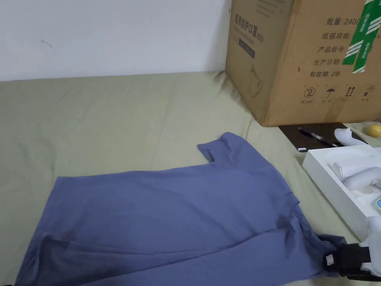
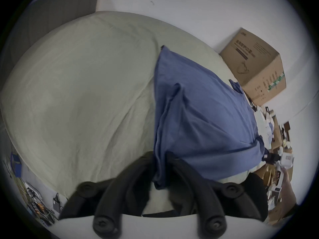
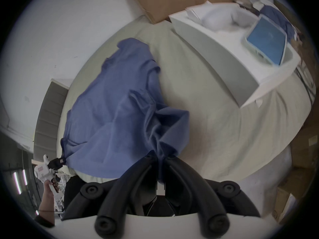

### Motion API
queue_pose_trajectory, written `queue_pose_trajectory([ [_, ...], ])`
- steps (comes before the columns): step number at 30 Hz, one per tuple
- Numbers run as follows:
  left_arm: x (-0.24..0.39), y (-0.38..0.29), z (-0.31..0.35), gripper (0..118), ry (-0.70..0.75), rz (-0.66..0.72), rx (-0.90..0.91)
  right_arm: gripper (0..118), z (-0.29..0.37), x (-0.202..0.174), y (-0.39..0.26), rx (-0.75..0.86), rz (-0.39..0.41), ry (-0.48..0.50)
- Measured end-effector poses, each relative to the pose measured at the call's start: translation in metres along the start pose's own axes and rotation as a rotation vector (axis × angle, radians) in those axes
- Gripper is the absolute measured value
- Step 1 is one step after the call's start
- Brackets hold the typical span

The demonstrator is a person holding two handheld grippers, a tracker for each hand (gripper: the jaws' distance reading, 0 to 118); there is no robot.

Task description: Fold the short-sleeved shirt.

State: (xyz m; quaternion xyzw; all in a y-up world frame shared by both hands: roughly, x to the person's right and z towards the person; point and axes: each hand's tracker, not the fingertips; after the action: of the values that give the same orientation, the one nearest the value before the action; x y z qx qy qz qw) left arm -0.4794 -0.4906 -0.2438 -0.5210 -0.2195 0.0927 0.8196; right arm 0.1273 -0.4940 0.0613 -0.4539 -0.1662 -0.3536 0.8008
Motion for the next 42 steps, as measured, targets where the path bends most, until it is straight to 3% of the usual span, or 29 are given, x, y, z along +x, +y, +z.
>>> queue_pose_trajectory([
  [1,-0.003,-0.003,0.0,71,0.032,0.0,0.006,50,0.0,-0.002,-0.002,0.007,0.002,-0.006],
  [2,0.001,-0.003,0.003,93,0.073,-0.011,0.021,94,0.003,-0.003,-0.003,0.028,0.015,-0.038],
  [3,0.0,-0.003,0.009,110,0.077,-0.022,0.034,118,0.007,-0.006,-0.003,0.044,0.039,-0.07],
  [4,0.0,-0.002,0.015,117,0.092,-0.049,0.054,110,0.011,-0.008,-0.002,0.039,0.068,-0.107],
  [5,0.001,0.0,0.023,117,0.13,-0.085,0.081,108,0.018,-0.012,-0.004,0.097,0.088,-0.112],
  [8,0.017,0.008,0.047,117,0.159,-0.186,0.178,109,0.036,-0.032,0.0,0.192,0.144,-0.158],
  [13,0.066,0.005,0.078,117,0.082,-0.297,0.268,110,0.069,-0.088,-0.011,0.339,0.172,-0.011],
  [14,0.077,0.002,0.081,117,0.064,-0.316,0.288,103,0.073,-0.103,-0.017,0.378,0.194,0.027],
  [15,0.085,-0.002,0.085,114,0.022,-0.333,0.319,87,0.075,-0.115,-0.023,0.434,0.223,0.064],
  [16,0.093,-0.006,0.089,98,-0.022,-0.343,0.36,43,0.075,-0.129,-0.03,0.488,0.26,0.093],
  [17,0.102,-0.008,0.09,68,-0.05,-0.36,0.383,6,0.078,-0.143,-0.033,0.524,0.304,0.082],
  [18,0.109,-0.009,0.088,23,-0.041,-0.378,0.389,0,0.078,-0.155,-0.036,0.551,0.348,0.061],
  [19,0.118,-0.009,0.084,0,-0.02,-0.4,0.395,0,0.08,-0.166,-0.039,0.602,0.383,0.078],
  [22,0.133,0.014,0.08,0,-0.101,-0.404,0.41,0,0.079,-0.189,-0.032,0.626,0.449,0.143],
  [28,0.135,0.156,0.028,0,-0.011,-0.319,0.328,0,0.067,-0.21,-0.002,0.569,0.485,0.18],
  [29,0.129,0.186,0.006,3,-0.009,-0.305,0.246,0,0.061,-0.213,0.005,0.549,0.481,0.182],
  [30,0.124,0.21,-0.015,16,0.01,-0.312,0.179,0,0.056,-0.213,0.009,0.535,0.477,0.183],
  [32,0.106,0.249,-0.064,86,0.009,-0.311,0.045,0,0.043,-0.21,0.017,0.504,0.47,0.185],
  [33,0.1,0.26,-0.085,113,0.03,-0.306,-0.009,0,0.034,-0.21,0.021,0.485,0.467,0.186],
  [35,0.092,0.269,-0.124,116,0.116,-0.322,-0.043,0,0.018,-0.207,0.028,0.422,0.454,0.19],
  [42,0.075,0.273,-0.197,116,0.177,-0.283,-0.142,0,-0.026,-0.197,0.043,0.325,0.447,0.165],
])
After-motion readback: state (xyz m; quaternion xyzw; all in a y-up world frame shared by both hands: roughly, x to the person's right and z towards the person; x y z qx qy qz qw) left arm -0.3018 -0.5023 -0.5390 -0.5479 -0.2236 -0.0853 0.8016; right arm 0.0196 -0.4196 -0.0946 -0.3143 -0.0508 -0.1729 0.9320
